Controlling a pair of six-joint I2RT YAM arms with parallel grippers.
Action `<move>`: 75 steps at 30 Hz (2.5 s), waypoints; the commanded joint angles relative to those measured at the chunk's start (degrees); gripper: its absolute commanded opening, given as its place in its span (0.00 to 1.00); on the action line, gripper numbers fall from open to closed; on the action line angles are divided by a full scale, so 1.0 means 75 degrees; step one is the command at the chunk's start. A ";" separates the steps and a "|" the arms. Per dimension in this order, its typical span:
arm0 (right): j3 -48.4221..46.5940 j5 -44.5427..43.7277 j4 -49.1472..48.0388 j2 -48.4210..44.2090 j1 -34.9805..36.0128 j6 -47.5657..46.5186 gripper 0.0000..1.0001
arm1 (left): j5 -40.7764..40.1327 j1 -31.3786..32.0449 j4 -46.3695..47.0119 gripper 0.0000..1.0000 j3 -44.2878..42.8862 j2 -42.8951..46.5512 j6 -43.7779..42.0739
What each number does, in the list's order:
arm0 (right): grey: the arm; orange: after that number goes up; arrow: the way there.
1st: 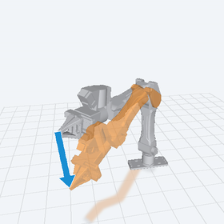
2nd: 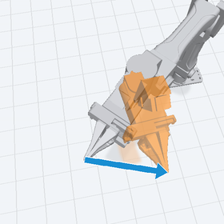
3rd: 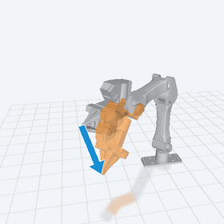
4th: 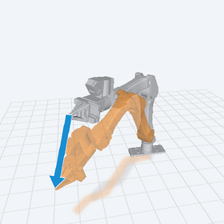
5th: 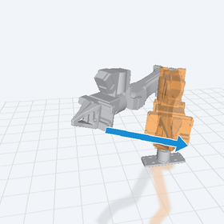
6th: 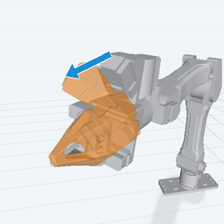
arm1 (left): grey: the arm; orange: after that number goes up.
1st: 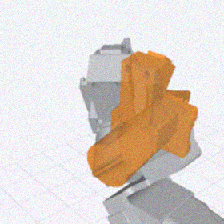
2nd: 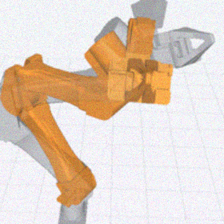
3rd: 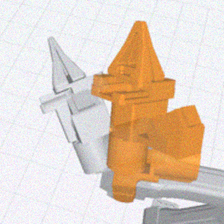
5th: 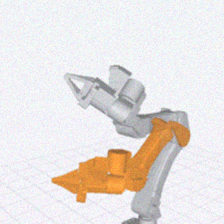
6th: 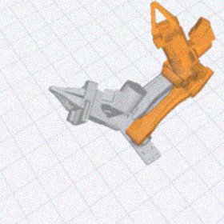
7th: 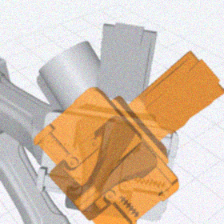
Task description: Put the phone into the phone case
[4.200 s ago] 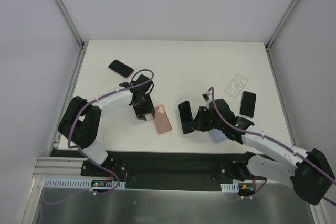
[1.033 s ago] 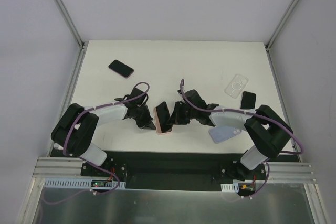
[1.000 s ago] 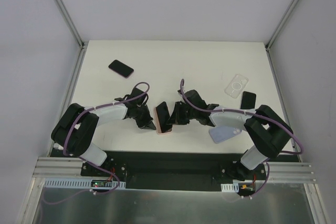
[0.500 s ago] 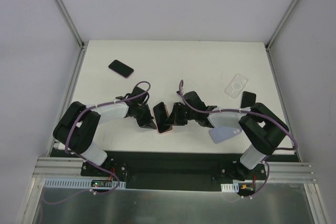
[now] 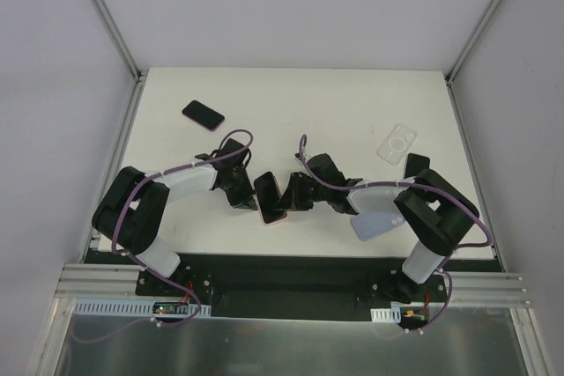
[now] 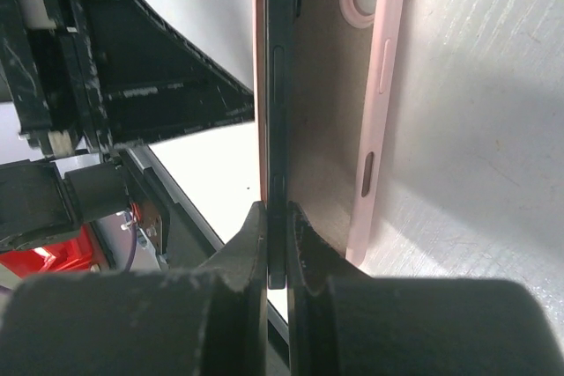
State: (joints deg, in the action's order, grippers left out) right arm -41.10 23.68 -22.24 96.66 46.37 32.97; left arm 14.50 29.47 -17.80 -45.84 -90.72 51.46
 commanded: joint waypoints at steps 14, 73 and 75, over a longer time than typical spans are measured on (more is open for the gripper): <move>-0.0191 0.0077 0.0749 0.0050 0.0157 -0.0294 0.17 | -0.0480 -0.0543 -0.0544 0.07 -0.0649 0.0400 -0.0580; -0.1269 -0.0439 0.2707 0.0623 -0.0148 -0.1783 0.40 | 0.0890 -0.0121 0.0663 0.19 -0.0180 -0.0690 -0.0955; -0.1340 -0.0369 0.2707 0.0658 -0.0148 -0.1865 0.42 | 0.0972 -0.0121 0.0674 0.16 -0.0169 -0.0631 -0.0955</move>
State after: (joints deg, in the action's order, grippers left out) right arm -50.85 22.20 -2.04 100.09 44.40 20.36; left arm 19.46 27.27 -12.47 -49.30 -94.54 44.01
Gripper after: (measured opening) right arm 0.400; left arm 0.247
